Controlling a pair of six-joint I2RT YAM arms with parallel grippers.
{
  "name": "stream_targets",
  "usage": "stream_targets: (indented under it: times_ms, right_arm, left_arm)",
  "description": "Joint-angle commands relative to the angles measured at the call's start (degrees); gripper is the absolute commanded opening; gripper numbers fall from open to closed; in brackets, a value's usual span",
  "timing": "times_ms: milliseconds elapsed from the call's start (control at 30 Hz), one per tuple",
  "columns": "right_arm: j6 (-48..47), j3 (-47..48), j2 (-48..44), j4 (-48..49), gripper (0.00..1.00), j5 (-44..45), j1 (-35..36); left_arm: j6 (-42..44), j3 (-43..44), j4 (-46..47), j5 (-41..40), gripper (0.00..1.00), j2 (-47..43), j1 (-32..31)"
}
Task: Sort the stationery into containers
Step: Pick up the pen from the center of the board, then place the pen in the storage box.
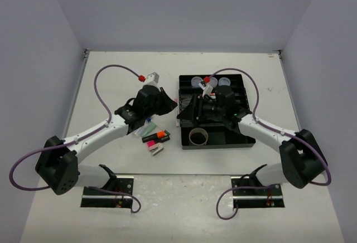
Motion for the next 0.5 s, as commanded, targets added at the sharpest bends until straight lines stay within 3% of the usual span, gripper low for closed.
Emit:
stream_targets:
  times_ms: [0,100,200,267,333,367,467]
  right_arm:
    - [2.48,2.59,2.08,5.08,0.57,-0.82,1.1]
    - [2.75,3.32,2.69,4.38,0.51,1.19,1.71]
    - [3.5,2.99,2.61,5.22,0.38,2.29,1.72]
    - [4.48,2.3,2.34,6.12,0.14,3.33,1.72]
    - [5.47,1.82,2.07,6.75,0.0,4.03,1.72]
    - [5.83,1.33,1.65,6.9,0.0,4.94,1.72]
    - [8.41,0.14,0.42,6.46,0.0,8.03,1.35]
  left_arm:
    - [1.82,-2.59,11.2,9.93,0.0,-3.34,-0.65]
    - [1.29,-4.17,14.19,12.39,0.0,-4.53,-1.05]
    - [1.45,-4.85,15.87,13.4,0.0,-5.16,-1.43]
    - [2.22,-4.88,15.95,13.66,0.0,-5.1,-1.44]
    - [3.31,-4.61,15.07,13.08,0.0,-5.1,-1.44]
    - [3.81,-4.26,14.36,12.17,0.07,-5.1,-1.44]
    - [7.72,-1.58,7.16,7.5,0.52,-5.73,-1.53]
